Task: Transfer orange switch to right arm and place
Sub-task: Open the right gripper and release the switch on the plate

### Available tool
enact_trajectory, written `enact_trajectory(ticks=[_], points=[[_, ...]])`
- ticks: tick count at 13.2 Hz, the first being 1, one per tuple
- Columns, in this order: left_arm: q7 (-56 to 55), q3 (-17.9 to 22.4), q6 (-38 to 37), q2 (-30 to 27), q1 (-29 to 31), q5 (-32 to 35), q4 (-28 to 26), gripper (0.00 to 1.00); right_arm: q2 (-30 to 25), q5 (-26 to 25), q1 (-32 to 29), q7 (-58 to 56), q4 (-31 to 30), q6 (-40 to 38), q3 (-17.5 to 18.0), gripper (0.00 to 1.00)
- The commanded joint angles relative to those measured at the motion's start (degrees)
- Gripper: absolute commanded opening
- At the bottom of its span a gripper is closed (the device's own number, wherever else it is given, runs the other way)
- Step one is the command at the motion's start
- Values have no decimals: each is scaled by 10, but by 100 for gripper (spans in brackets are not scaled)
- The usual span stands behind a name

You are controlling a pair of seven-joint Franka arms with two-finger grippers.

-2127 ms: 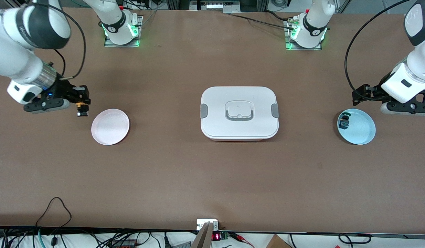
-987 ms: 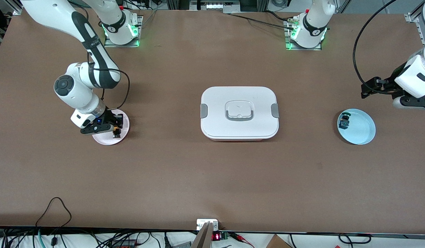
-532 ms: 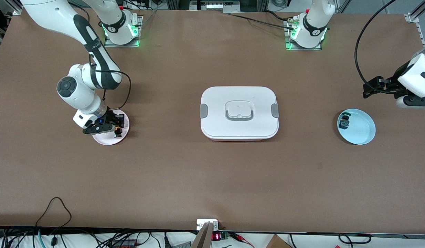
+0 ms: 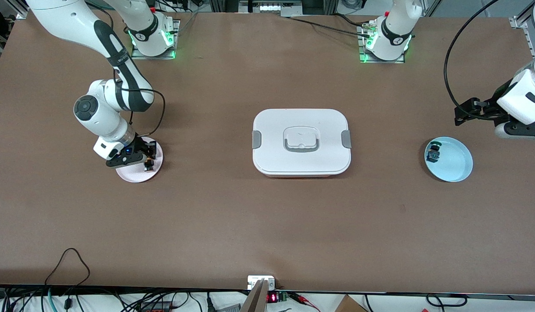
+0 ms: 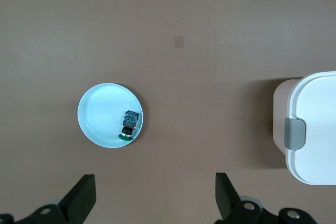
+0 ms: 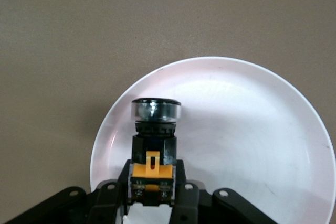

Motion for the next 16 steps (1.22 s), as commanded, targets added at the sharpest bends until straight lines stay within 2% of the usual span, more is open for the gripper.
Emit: enact_trajectory(ticks=[1, 2, 3, 4, 5, 8, 11, 12, 14, 16], points=[[-6, 0, -17, 10, -1, 12, 20, 100, 1, -8, -2, -10, -4, 12, -3, 10], [-6, 0, -17, 10, -1, 11, 20, 100, 0, -8, -2, -10, -3, 10, -4, 25], [-5, 0, -18, 11, 0, 9, 20, 100, -1, -8, -2, -9, -3, 9, -4, 62], [-5, 0, -19, 11, 0, 6, 19, 100, -4, -8, -3, -7, -2, 8, -4, 87], [-5, 0, -19, 11, -1, 6, 19, 100, -8, -8, -2, -5, -1, 7, -4, 100], [-5, 1, -42, 5, -2, 6, 20, 100, -58, -7, -1, -1, 9, -61, -4, 100], [-7, -1, -47, -2, -1, 5, 20, 100, -124, -7, 4, 37, 60, -205, -3, 100], [-8, -1, -44, -16, 0, 3, 5, 100, -139, -8, 4, 43, 92, -265, -2, 100], [-8, -1, 22, -62, 1, 3, -70, 100, -164, -12, 4, 45, 169, -389, -4, 100], [-9, -1, 36, -73, 7, -14, -88, 100, -178, -46, 2, 45, 269, -520, -4, 100]])
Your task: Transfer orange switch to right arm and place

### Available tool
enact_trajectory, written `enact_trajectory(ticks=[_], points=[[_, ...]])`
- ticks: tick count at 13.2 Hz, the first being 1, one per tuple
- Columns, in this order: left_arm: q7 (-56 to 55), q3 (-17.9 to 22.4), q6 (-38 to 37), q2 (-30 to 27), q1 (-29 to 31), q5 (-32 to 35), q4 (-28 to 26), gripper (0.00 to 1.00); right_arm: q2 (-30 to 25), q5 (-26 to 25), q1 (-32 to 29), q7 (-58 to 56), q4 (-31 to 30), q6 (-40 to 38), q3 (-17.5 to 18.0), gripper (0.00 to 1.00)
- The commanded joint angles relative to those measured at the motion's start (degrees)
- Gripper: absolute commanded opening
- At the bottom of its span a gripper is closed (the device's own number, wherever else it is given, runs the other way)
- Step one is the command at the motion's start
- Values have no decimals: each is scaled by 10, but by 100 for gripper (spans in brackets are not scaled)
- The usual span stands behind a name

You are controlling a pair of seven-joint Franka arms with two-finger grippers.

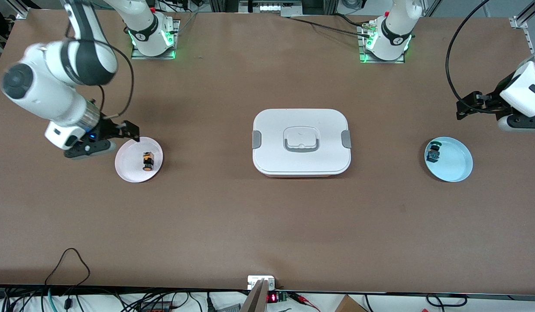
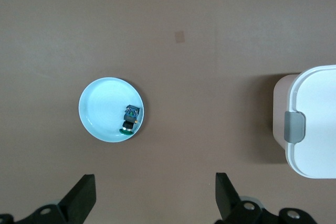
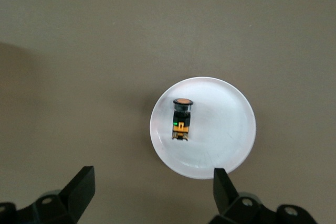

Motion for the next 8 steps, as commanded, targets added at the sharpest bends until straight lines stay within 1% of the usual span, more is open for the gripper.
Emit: enact_trajectory(ticks=[1, 2, 3, 4, 6, 8], points=[[-7, -1, 18, -37, 9, -25, -47, 100, -3, -29, 0, 16, 136, -163, -2, 100], [-7, -2, 3, -37, 9, -26, -44, 100, -3, -29, -2, 16, 180, -211, -2, 100], [-7, -2, -8, -37, 9, -26, -39, 100, -4, -29, -3, 10, 204, -232, -3, 100], [-7, -4, -15, -36, 7, -25, -36, 100, -7, -28, -3, 8, 214, -245, -13, 100], [-6, -5, -19, -37, 6, -23, -36, 100, -8, -19, -4, 10, 222, -243, -30, 100], [-6, -9, -25, -34, 0, -14, -33, 100, -8, -17, -4, 10, 222, -242, -32, 100]])
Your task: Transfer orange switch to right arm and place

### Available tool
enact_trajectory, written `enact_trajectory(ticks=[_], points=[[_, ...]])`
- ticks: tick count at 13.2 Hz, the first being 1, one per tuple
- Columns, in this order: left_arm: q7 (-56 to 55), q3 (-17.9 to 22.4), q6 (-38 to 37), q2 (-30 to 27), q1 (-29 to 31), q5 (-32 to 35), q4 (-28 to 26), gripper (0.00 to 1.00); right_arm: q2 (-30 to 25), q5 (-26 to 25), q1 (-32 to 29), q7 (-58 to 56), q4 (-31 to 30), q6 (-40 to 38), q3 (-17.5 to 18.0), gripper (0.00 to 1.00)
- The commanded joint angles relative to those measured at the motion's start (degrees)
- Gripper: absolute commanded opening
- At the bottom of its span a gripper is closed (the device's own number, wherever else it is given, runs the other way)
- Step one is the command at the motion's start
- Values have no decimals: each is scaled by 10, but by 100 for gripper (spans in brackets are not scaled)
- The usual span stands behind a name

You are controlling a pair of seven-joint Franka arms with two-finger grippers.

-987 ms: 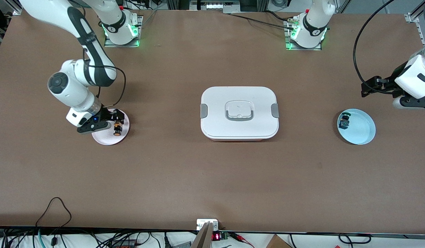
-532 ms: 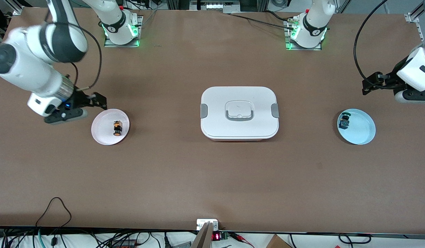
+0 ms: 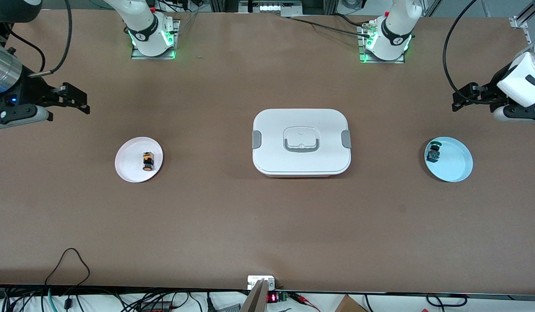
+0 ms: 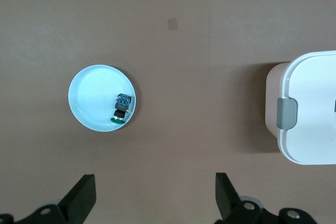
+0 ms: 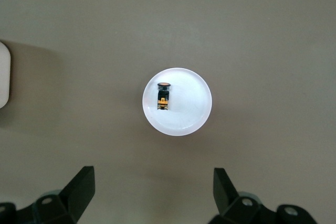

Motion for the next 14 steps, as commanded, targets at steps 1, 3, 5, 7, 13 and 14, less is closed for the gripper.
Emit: enact_trajectory(ticks=[1, 3, 5, 7, 13, 14], points=[[-5, -10, -7, -6, -3, 2, 10, 100, 10, 1, 0, 4, 18, -11, 1, 100], [-6, -12, -5, 7, -3, 1, 26, 100, 10, 2, 1, 7, 28, -10, 2, 100], [-6, -14, -7, 8, -4, 1, 27, 100, 13, 2, 3, 3, 36, -11, 4, 100], [-6, -16, -6, 8, -4, 1, 27, 100, 13, 2, 5, 6, 36, -14, 8, 100], [-19, -18, -4, 19, -5, 2, 32, 100, 20, 4, 6, 5, 36, -11, 9, 100], [-19, -18, -4, 19, -4, 2, 31, 100, 20, 4, 6, 4, 36, -12, 9, 100]])
